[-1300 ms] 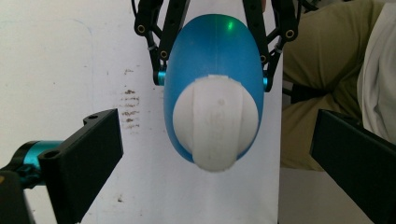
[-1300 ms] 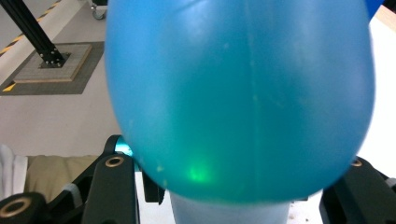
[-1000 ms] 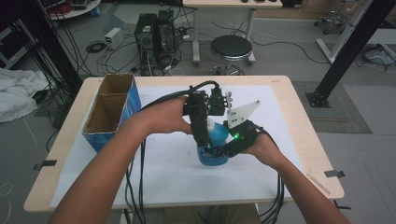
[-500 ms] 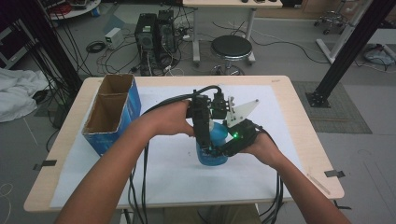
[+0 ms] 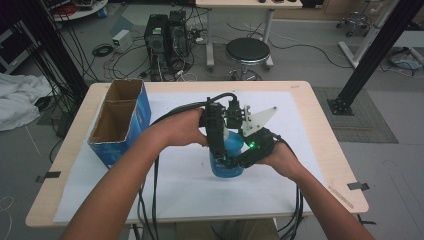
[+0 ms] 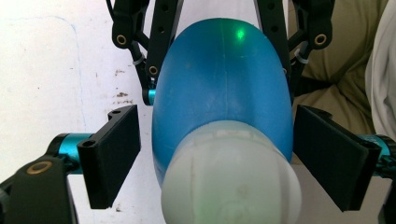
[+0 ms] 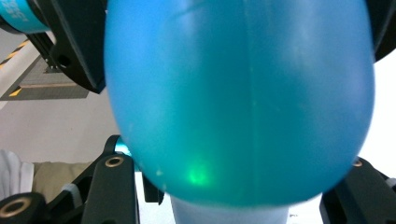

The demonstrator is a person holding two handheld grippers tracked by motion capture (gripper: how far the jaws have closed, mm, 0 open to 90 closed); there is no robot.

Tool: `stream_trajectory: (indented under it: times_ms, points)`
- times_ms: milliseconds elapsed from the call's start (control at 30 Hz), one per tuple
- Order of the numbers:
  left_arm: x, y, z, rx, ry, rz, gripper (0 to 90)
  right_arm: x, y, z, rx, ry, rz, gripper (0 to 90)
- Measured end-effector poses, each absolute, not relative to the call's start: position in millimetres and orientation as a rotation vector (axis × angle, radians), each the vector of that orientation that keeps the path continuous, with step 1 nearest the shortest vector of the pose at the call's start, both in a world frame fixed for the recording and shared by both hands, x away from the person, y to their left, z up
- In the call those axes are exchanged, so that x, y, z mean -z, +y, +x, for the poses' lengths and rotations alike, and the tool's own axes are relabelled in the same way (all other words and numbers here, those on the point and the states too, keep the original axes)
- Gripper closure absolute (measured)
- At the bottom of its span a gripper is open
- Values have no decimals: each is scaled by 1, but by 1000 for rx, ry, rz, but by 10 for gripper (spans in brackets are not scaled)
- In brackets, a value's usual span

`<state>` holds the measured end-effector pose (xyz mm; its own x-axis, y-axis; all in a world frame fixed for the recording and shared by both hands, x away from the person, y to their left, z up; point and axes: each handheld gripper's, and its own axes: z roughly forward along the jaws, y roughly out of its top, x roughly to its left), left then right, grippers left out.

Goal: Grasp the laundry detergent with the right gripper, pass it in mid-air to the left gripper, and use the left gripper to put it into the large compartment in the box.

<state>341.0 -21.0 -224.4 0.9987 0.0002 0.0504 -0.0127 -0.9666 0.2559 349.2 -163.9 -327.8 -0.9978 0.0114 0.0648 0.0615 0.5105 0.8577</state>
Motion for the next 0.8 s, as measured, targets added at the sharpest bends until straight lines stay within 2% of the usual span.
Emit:
stream_trajectory:
  times_ms: [800]
  points:
    - [225,-21,336,-96,-79,2890,372,329,-160,347,1515,-2679,-45,437]
